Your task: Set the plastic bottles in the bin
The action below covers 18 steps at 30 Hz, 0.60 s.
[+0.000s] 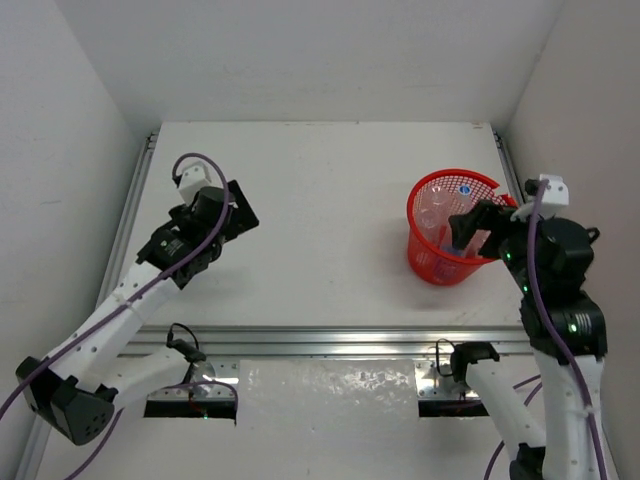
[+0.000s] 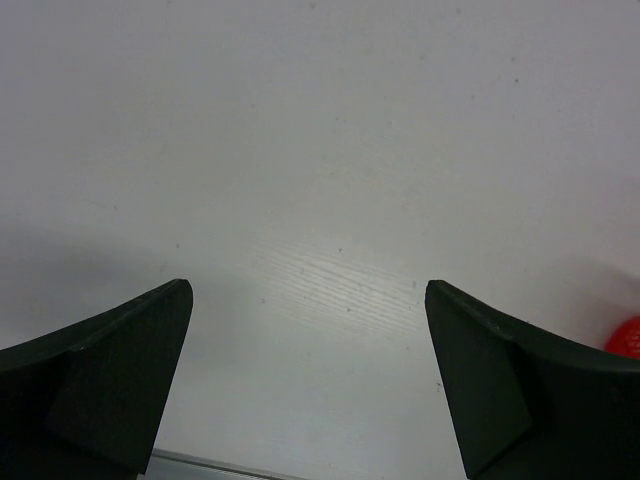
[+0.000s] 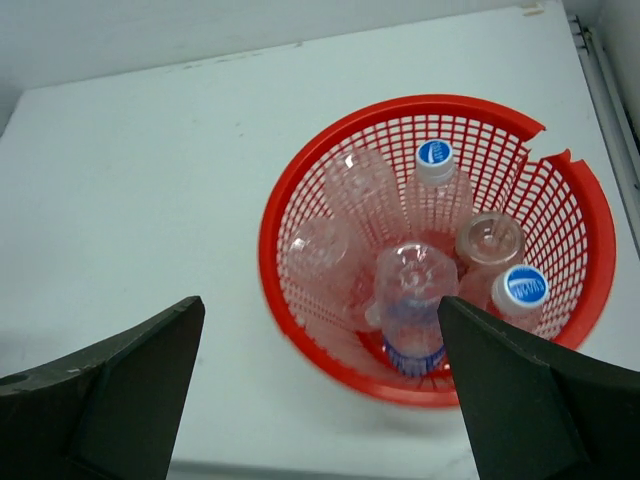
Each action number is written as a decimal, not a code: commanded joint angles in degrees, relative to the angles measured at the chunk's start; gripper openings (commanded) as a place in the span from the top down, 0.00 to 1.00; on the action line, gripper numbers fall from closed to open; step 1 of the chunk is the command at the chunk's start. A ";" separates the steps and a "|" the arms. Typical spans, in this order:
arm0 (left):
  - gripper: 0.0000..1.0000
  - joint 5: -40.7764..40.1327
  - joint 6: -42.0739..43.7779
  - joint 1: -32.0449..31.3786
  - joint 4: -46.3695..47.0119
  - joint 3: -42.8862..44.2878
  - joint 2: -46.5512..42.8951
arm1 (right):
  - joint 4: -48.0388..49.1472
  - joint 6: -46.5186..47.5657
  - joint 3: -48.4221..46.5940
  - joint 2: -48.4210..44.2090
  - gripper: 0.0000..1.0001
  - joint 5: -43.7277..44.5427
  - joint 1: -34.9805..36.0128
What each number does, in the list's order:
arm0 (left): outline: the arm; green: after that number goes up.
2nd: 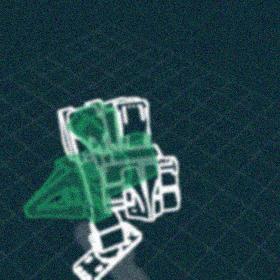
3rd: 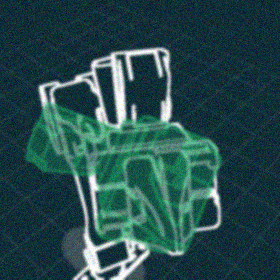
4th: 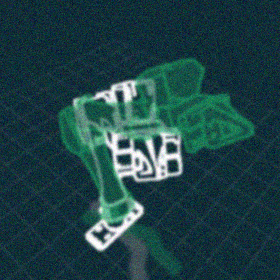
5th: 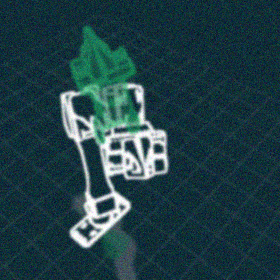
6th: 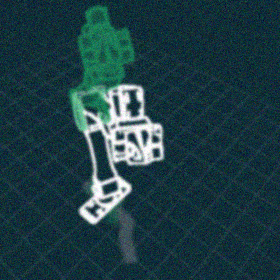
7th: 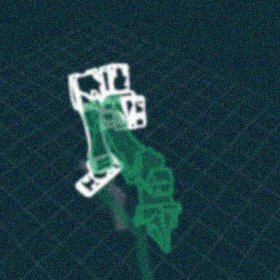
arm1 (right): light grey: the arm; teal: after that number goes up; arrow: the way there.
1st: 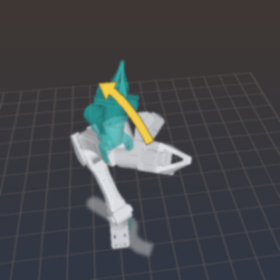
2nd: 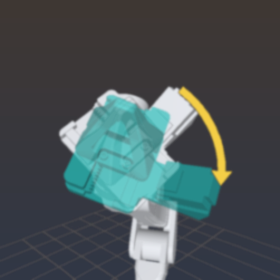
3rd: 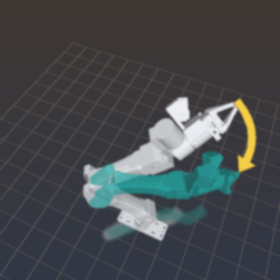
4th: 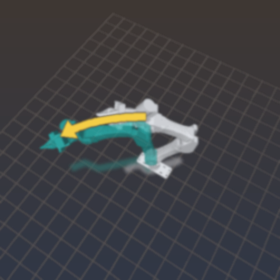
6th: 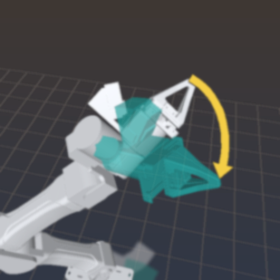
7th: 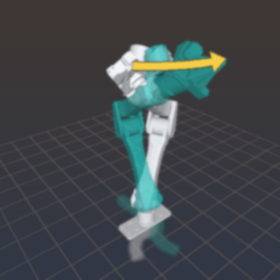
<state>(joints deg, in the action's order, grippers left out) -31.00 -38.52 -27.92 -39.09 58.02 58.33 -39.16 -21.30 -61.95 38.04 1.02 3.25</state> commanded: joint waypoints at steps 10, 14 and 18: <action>0.00 -1.00 11.70 0.15 4.88 -6.85 -29.73 | -19.46 5.48 -3.97 -19.31 0.01 -4.89 2.02; 0.00 -2.39 12.42 0.15 5.95 -11.69 -33.10 | -17.71 6.45 4.53 -27.04 0.01 -1.73 3.61; 0.00 -2.48 12.07 0.15 5.96 -12.05 -33.02 | -16.57 6.18 7.81 -30.57 0.01 -1.37 3.87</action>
<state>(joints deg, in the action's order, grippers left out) -33.43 -28.05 -27.81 -35.35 45.95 24.73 -57.71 -15.97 -55.20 8.29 -2.07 6.81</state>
